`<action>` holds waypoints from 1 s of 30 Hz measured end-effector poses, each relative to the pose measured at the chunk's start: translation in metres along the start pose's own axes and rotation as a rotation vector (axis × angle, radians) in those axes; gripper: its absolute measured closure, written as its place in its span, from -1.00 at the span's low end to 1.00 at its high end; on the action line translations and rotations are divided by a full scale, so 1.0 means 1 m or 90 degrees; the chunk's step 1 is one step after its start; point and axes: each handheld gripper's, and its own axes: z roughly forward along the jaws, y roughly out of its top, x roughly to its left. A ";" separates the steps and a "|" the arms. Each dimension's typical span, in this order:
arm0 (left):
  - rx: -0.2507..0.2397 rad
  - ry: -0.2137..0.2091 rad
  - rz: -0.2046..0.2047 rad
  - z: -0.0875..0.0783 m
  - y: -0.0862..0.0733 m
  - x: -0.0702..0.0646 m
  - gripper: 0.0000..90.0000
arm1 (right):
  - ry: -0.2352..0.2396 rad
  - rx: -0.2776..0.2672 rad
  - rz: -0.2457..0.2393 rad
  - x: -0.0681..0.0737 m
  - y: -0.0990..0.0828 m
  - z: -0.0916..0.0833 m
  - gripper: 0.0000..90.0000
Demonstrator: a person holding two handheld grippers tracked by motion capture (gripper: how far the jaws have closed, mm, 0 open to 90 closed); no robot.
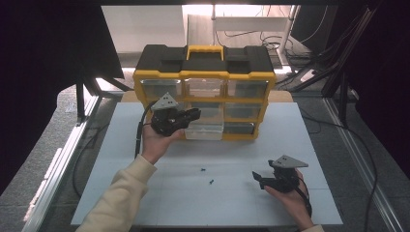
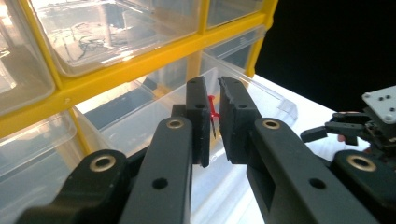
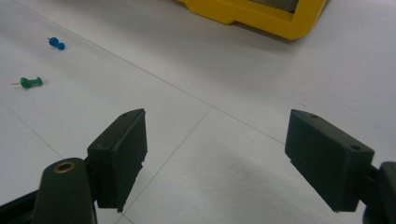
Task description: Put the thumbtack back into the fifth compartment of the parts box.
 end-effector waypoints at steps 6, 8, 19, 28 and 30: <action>0.002 0.007 -0.001 0.006 0.002 0.002 0.82 | 0.001 0.001 -0.001 0.000 0.000 0.001 -0.52; 0.002 0.007 -0.001 0.007 0.003 0.002 0.82 | 0.001 0.002 -0.001 0.000 0.000 0.001 -0.52; -0.024 0.022 0.011 0.000 0.002 -0.004 -0.15 | 0.001 0.002 -0.001 0.000 0.000 0.001 -0.53; -0.029 0.018 0.013 -0.029 -0.014 -0.015 -0.55 | 0.000 0.003 -0.001 0.001 0.000 0.001 -0.53; -0.026 0.014 0.011 -0.036 -0.020 -0.016 -0.55 | -0.002 0.004 -0.003 0.001 0.000 0.001 -0.53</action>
